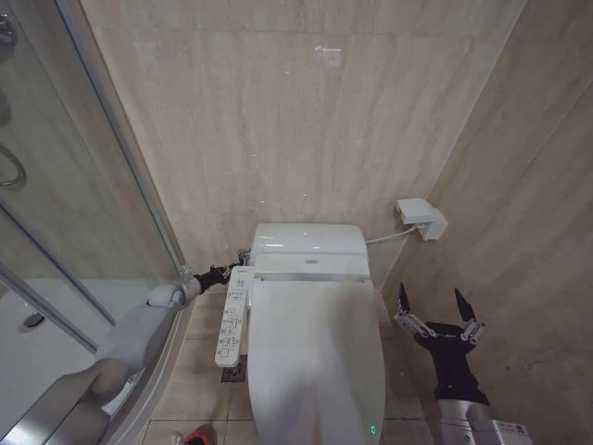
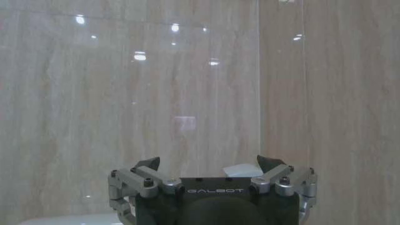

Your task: Open the toilet lid, clean the toilet bowl with a toilet brush, close the toilet lid, and flush.

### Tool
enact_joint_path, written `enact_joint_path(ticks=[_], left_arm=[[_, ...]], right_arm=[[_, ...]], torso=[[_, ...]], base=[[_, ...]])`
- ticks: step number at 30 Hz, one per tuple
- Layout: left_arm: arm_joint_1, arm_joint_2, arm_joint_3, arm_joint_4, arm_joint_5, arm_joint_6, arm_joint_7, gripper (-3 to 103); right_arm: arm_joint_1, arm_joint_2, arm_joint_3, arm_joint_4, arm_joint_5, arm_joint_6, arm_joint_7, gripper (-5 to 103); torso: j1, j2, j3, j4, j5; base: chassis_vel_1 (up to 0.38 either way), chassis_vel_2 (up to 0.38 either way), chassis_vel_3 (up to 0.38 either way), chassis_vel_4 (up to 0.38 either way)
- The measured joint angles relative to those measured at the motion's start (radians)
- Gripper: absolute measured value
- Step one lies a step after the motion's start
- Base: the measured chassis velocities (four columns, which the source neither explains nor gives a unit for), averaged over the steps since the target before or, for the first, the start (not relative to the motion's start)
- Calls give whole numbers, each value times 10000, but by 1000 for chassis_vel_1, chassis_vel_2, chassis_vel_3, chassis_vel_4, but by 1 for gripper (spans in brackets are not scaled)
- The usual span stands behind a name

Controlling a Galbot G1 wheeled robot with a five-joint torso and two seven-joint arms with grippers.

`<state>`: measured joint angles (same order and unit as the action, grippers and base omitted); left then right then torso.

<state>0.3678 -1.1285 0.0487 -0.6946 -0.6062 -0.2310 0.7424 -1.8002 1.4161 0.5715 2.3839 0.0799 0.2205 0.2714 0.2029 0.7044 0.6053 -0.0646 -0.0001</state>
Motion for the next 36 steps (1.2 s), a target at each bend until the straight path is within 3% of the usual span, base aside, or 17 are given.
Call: enact_joint_path(ticks=[2,5,6,10,11,12,15,16,19,20,21,24,26,27,34,35,36], left_arm=[[363,131,-244,-595,-174,56,-384,0],[1375,449,-1020,-2391,-524,4,-2159,0],[1375,449,-1020,-2391,-524,4,-2159,0],[2306,740,-1529,-4727,-632,-416,-4880,0],[2306,740,-1529,-4727,-632,-416,-4880,0],[2520,762,-1612,-5287,-485,-371,-5752,0],[3416,917,-1918,-7499,-316,780,-8114,0],[3416,917,-1918,-7499,-316,780,-8114,0],[4606,1081,-2564,-9550,-149,2013,-9307,0],[4606,1081,-2564,-9550,-149,2013,-9307,0],[5080,1136,-2905,-10263,-39,2350,-9563,11],[6735,1247,-4101,-12362,307,3177,-9812,11],[7216,1252,-4373,-12806,375,3313,-9814,11],[8096,1227,-4939,-13477,511,3516,-9755,37],[11265,581,-7375,-15738,1675,3463,-8804,37],[11926,349,-7772,-16116,1806,3312,-8553,64],[12471,120,-8059,-16383,1920,3144,-8348,64]], right_arm=[[0,0,0,1,0,1,1,100],[-1,-2,0,0,0,0,0,100],[-1,-2,0,0,0,0,0,100],[-1,-2,0,0,0,0,-1,100],[-1,-2,0,0,0,0,-1,100],[0,-1,0,0,1,0,0,100],[0,-2,0,1,0,0,0,100],[0,-2,0,1,0,0,0,100],[0,-1,0,0,0,0,0,100],[0,-1,0,0,0,0,0,100],[0,0,0,0,0,0,1,100],[0,-2,0,0,0,0,0,100],[0,-1,0,0,0,0,-1,100],[-1,-1,0,0,1,0,-2,100],[0,-2,0,1,1,0,-2,100],[0,0,0,0,1,0,-1,100],[0,-1,1,1,0,0,0,100]], torso=[[3,0,0,-8,-2],[4,0,1,-5,-3],[4,0,1,-5,-3],[2,0,0,2,0],[2,0,0,2,0],[2,0,0,4,0],[1,1,0,2,1],[1,1,0,2,1],[0,1,0,7,0],[0,1,0,7,0],[0,1,0,5,1],[0,2,-1,6,2],[-1,2,-1,7,3],[-1,2,-1,8,0],[-2,3,-1,7,0],[-2,3,-1,4,1],[-2,3,-1,7,2]], base=[[0,0,0,0],[0,0,0,0],[0,0,0,0],[0,0,0,0],[0,0,0,0],[0,0,0,0],[0,0,0,0],[0,0,0,0],[0,0,0,0],[0,0,0,0],[0,0,0,0],[0,0,0,0],[0,0,0,0],[0,0,0,0],[0,0,0,0],[0,0,0,0],[0,0,0,0]])
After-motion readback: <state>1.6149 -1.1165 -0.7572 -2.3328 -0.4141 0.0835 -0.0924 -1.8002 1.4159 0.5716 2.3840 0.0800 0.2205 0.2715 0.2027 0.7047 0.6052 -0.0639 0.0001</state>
